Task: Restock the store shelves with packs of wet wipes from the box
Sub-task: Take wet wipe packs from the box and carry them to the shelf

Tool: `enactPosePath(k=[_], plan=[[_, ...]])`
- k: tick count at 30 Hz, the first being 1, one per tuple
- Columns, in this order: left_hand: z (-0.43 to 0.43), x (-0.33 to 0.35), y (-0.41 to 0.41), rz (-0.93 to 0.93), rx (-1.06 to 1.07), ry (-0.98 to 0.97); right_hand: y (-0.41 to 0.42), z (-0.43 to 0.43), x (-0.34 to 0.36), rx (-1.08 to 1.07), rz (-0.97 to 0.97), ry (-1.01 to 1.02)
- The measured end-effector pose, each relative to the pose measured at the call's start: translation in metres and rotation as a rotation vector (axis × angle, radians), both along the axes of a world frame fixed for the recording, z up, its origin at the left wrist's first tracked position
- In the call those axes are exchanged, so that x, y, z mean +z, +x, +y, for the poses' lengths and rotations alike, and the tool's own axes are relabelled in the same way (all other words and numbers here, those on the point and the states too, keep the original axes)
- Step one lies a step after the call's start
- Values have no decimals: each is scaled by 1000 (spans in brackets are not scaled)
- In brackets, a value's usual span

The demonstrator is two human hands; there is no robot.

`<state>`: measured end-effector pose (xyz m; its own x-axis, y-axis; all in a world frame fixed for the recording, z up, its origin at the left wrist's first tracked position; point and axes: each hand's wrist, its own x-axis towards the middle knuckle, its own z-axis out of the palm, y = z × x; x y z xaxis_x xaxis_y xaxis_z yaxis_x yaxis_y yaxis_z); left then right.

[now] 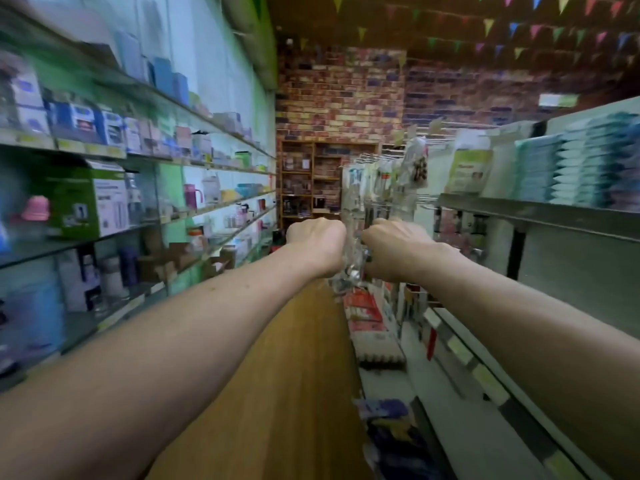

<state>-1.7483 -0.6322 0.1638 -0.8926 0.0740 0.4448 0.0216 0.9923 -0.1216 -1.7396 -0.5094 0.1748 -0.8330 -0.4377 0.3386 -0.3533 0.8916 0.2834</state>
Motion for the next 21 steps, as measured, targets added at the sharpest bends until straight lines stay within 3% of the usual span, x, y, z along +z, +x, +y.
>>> enactPosePath(k=[6, 14, 21], plan=[[-95, -41, 50, -82, 180, -28, 22, -99, -42, 179, -70, -3], [-225, -112, 156, -230, 406, 96, 96, -236, -118, 396, -259, -66], [-319, -178, 256, -438, 516, 209, 164, -345, -195, 540, -426, 3]])
